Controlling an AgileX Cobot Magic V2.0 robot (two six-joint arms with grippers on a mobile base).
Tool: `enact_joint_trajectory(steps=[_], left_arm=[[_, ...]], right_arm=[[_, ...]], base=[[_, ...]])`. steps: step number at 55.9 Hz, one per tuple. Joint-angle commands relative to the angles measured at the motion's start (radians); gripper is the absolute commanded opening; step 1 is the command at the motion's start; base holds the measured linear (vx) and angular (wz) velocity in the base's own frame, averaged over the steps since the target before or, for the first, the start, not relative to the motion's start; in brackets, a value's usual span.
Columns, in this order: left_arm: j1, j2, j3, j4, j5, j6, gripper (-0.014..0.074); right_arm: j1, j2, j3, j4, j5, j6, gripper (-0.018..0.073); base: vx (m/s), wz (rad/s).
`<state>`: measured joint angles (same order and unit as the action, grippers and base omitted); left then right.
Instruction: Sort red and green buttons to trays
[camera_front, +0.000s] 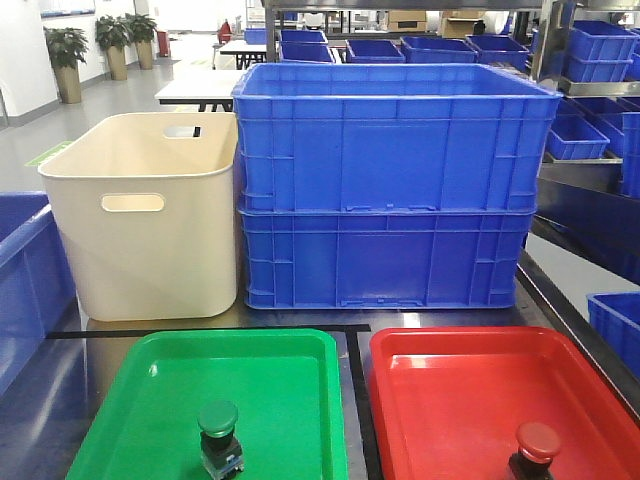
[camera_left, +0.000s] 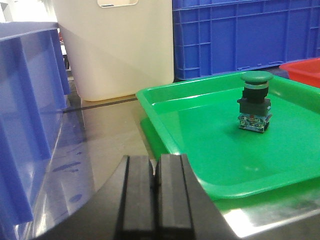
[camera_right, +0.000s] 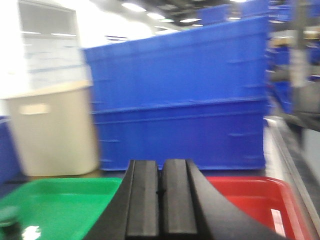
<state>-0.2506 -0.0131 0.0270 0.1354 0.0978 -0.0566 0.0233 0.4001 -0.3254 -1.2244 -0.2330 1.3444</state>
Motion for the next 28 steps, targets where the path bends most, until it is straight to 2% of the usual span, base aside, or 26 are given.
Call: enact_joint_trajectory(steps=[1,4,7,11,12,15,19,22,28], left_arm=[[0.003,-0.011,-0.024,-0.007,-0.075,-0.002,-0.0004],[0.003,-0.011,-0.024,-0.007,-0.075,-0.002,-0.0004],[0.003,-0.011,-0.024,-0.007,-0.075,-0.002,-0.0004],[0.003,-0.011,-0.024,-0.007,-0.075,-0.002,-0.0004],[0.003,-0.011,-0.024,-0.007,-0.075,-0.002,-0.0004],[0.003,-0.011,-0.024,-0.007,-0.075,-0.002,-0.0004],[0.003,-0.011,-0.024,-0.007,-0.075,-0.002,-0.0004],[0.003,-0.011,-0.024,-0.007,-0.075,-0.002,-0.0004],[0.003,-0.011,-0.024,-0.007,-0.075,-0.002,-0.0004]], right_arm=[[-0.002,0.028,-0.012,0.239,-0.008,-0.328,-0.0012],[-0.002,0.037,0.009,0.399,-0.048,-0.587,-0.0012],[-0.002,0.040,0.034,0.593,-0.075,-0.802,-0.0012],[-0.002,0.035,0.065,0.835,-0.076,-1.004,-0.0012],[-0.002,0.035,0.077,0.901,-0.071,-1.084,-0.0012],[-0.002,0.023,0.097,1.045,-0.039,-1.209,-0.0012],[-0.002,-0.013,0.120,1.163,0.014,-1.344,-0.0012],[-0.002,-0.057,0.142,1.206,0.055,-1.424,-0.0012],[-0.002,-0.169,0.199,1.224,0.110,-1.466,-0.0012]], base=[[0.00,0.00],[0.00,0.00],[0.00,0.00],[0.00,0.00],[0.00,0.00],[0.00,0.00],[0.00,0.00],[0.00,0.00],[0.00,0.00]])
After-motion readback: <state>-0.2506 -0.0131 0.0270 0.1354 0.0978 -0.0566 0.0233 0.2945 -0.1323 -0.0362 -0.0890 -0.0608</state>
